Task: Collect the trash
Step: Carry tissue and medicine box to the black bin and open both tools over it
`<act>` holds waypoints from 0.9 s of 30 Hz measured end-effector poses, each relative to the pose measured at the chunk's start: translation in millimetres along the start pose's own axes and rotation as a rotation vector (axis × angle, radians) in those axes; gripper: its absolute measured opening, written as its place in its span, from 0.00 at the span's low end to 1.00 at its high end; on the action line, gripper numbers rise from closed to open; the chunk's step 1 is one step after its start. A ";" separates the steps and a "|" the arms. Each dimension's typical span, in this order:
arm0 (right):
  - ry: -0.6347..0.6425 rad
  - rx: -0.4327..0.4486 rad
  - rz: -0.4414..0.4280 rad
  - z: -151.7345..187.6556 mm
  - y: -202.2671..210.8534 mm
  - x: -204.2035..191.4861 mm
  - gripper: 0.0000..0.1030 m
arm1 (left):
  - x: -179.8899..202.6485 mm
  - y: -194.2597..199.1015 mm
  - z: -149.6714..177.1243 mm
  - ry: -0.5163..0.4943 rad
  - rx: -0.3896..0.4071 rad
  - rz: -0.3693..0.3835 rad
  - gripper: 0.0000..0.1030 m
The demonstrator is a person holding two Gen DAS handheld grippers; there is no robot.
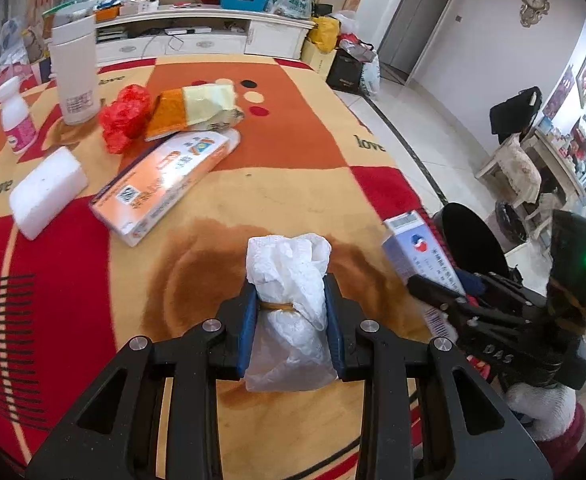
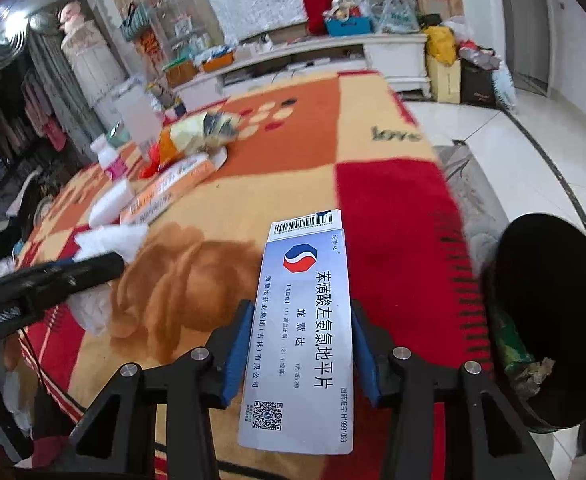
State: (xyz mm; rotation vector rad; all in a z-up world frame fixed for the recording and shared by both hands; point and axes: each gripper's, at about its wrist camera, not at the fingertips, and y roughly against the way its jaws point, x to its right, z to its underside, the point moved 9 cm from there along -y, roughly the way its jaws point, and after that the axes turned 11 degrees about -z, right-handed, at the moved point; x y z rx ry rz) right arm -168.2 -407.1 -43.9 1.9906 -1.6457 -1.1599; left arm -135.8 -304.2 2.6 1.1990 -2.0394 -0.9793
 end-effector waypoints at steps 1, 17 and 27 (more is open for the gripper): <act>-0.003 0.012 0.005 -2.6 5.3 3.1 0.43 | 5.0 -1.6 -1.5 -0.003 -0.003 0.010 0.27; -0.134 0.124 0.133 -8.1 77.5 95.3 0.43 | 125.9 -20.6 -24.9 -0.142 -0.029 0.156 0.27; -0.244 0.170 0.215 1.8 113.8 162.2 0.43 | 198.1 -41.6 -35.5 -0.190 -0.075 0.243 0.27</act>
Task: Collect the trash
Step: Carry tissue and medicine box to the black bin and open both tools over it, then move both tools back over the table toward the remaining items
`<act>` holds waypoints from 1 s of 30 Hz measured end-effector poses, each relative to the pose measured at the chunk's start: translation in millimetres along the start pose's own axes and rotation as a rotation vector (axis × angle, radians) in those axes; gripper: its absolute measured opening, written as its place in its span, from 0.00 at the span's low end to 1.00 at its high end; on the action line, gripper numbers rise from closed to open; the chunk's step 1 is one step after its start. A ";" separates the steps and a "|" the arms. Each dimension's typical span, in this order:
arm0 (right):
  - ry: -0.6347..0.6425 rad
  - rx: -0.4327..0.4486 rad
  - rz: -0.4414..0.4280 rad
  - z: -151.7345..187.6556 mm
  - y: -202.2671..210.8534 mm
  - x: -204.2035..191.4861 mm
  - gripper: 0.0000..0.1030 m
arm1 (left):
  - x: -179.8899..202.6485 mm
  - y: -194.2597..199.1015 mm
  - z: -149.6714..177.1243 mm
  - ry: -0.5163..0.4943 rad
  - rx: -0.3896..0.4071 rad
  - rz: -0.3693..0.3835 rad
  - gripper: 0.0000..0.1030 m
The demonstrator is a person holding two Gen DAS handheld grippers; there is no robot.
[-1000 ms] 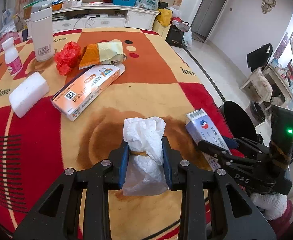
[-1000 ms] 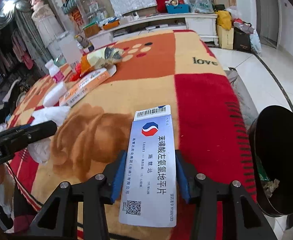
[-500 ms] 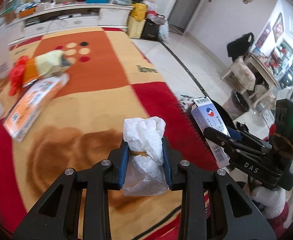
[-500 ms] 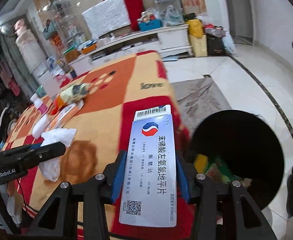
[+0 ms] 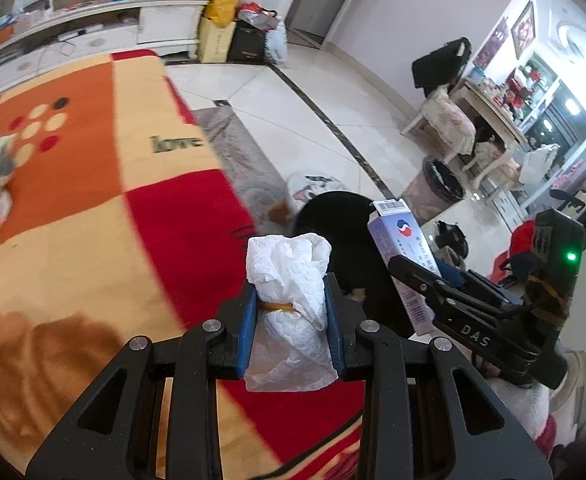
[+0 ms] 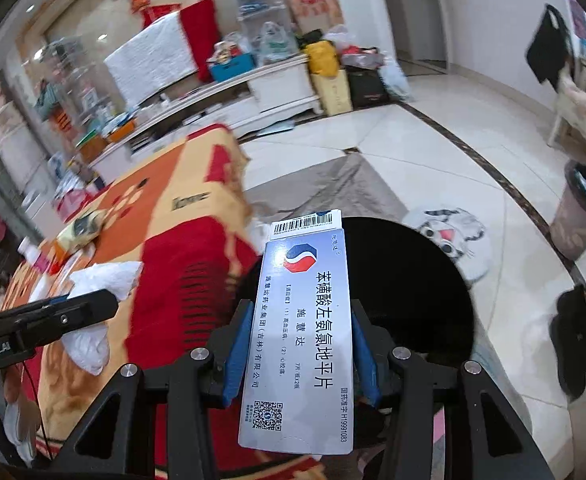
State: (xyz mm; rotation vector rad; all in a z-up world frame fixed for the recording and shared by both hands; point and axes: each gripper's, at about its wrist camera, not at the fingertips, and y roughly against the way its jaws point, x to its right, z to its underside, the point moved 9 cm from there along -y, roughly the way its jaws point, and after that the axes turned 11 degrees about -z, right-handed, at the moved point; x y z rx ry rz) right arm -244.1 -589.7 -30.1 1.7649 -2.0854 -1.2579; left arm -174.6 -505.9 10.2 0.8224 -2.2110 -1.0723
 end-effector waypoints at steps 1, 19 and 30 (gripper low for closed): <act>-0.013 0.003 0.007 -1.2 0.8 6.8 0.43 | 7.5 -5.7 -3.4 -0.004 -0.004 0.011 0.27; -0.143 0.005 0.057 2.9 -0.1 54.5 0.69 | 29.1 -42.9 -13.0 0.002 -0.049 0.080 0.61; -0.087 -0.020 0.020 11.2 -5.3 16.8 0.69 | -9.0 -14.9 -5.5 0.006 0.028 -0.044 0.61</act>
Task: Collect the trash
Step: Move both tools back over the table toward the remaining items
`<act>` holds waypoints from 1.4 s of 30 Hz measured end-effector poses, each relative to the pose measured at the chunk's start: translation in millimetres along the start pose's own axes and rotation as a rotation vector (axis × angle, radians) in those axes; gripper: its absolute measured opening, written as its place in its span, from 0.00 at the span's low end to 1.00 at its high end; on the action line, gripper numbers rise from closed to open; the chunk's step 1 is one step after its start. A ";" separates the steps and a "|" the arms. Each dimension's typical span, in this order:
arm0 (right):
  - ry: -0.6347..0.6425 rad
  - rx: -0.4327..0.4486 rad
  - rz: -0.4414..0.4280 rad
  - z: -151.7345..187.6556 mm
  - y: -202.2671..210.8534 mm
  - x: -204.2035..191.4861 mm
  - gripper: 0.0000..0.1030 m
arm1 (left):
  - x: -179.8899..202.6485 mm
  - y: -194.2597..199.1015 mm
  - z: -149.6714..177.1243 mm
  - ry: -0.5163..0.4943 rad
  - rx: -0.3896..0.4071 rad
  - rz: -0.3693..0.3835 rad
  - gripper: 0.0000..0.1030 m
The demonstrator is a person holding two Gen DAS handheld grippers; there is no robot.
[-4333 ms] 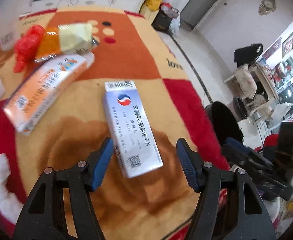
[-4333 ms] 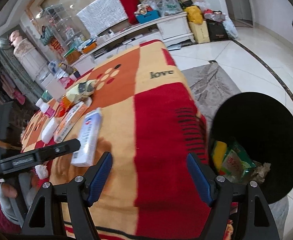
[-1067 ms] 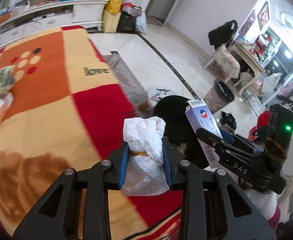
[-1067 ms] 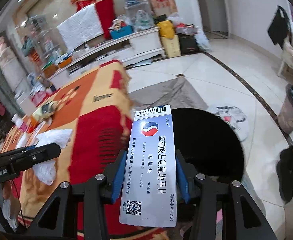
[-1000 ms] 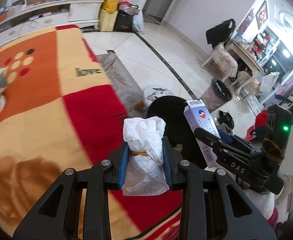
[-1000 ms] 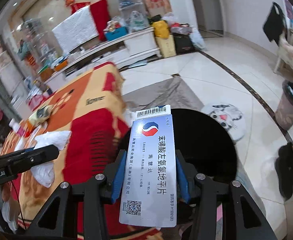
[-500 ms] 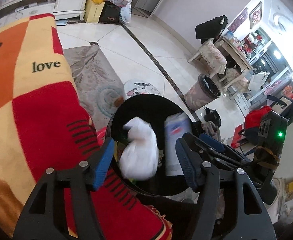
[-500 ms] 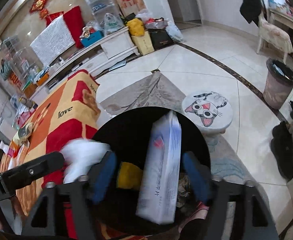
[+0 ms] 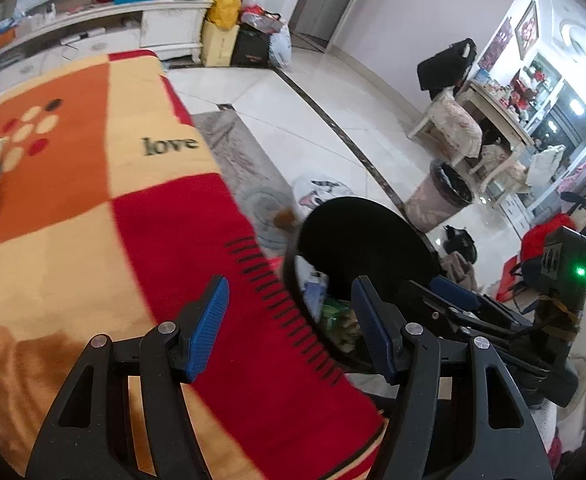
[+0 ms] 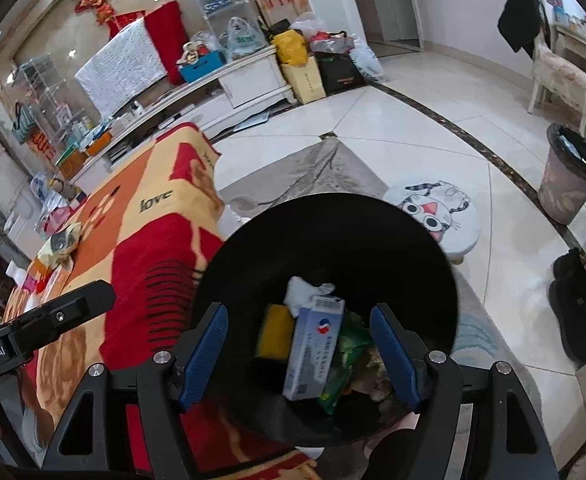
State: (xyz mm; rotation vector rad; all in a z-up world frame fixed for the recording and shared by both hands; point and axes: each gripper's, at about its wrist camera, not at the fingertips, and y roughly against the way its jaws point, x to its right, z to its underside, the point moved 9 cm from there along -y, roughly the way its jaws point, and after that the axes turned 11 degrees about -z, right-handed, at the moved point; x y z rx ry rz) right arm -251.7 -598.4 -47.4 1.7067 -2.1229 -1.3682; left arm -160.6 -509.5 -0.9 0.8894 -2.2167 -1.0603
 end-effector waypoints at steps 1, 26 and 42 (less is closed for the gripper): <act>0.006 -0.002 -0.003 0.7 -0.8 -3.5 0.69 | -5.9 3.0 1.6 0.003 0.004 -0.012 0.61; 0.250 -0.144 -0.170 39.8 -58.6 -171.3 0.70 | -243.8 65.1 35.1 0.252 0.060 -0.317 0.61; 0.269 -0.185 -0.170 40.6 -80.7 -190.8 0.70 | -279.7 36.4 35.1 0.377 -0.007 -0.151 0.62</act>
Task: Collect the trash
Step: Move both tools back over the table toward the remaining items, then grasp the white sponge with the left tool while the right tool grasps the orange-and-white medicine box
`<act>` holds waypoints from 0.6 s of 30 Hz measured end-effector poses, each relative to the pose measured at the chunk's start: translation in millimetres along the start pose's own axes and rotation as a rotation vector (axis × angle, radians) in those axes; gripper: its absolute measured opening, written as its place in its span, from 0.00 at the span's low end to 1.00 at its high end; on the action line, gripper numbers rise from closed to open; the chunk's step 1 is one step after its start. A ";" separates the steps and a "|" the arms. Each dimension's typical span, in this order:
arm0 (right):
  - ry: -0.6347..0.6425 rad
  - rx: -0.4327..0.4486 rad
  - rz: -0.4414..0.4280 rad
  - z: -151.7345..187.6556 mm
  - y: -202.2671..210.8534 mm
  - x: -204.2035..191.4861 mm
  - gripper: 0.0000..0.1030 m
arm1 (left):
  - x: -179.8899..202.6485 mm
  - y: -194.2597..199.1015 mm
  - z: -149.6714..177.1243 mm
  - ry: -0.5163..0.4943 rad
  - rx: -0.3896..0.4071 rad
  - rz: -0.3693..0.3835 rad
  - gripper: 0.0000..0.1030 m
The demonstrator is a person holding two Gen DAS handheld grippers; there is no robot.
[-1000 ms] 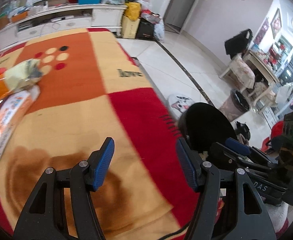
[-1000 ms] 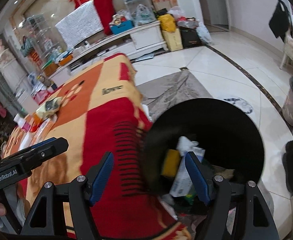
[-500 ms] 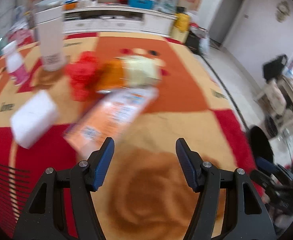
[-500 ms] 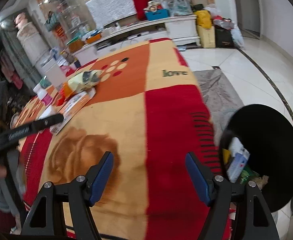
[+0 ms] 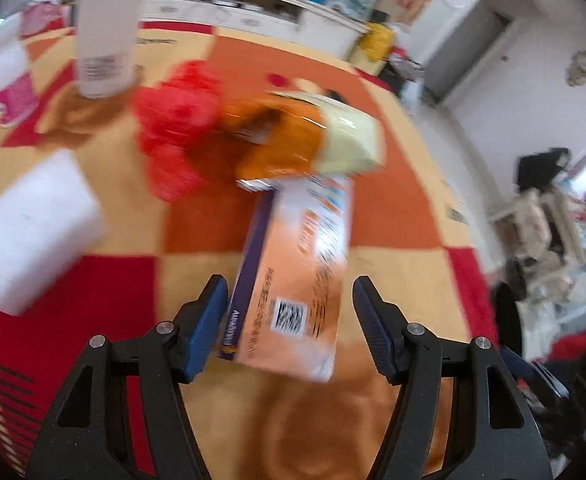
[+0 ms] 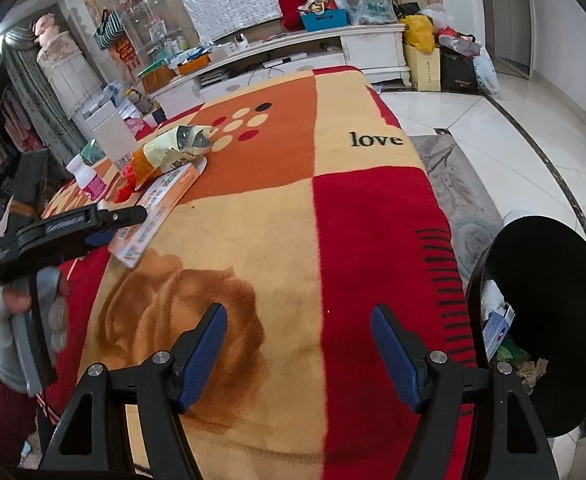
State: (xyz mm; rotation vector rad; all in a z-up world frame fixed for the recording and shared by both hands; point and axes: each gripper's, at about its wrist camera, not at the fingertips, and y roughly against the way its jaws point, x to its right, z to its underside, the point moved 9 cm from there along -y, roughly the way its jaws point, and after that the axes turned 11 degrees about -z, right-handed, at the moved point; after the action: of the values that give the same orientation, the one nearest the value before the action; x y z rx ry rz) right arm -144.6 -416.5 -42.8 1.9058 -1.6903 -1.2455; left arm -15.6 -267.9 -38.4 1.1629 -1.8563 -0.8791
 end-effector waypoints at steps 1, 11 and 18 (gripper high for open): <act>-0.001 0.000 -0.001 -1.0 -1.0 -1.0 0.70 | 7.5 3.7 4.1 -0.017 -0.001 0.020 0.62; 0.050 -0.016 -0.100 -32.0 -40.2 -57.3 0.74 | -42.1 73.8 1.8 -0.068 0.124 -0.070 0.62; 0.105 -0.095 -0.148 -52.0 -111.9 -121.5 0.75 | -132.1 82.6 -13.9 -0.088 0.191 -0.270 0.63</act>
State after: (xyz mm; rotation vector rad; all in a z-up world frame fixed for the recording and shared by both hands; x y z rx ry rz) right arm -23.9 -292.3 -44.4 2.0324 -1.4347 -1.2309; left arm 2.4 -119.2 6.5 1.5429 -1.9159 -0.9275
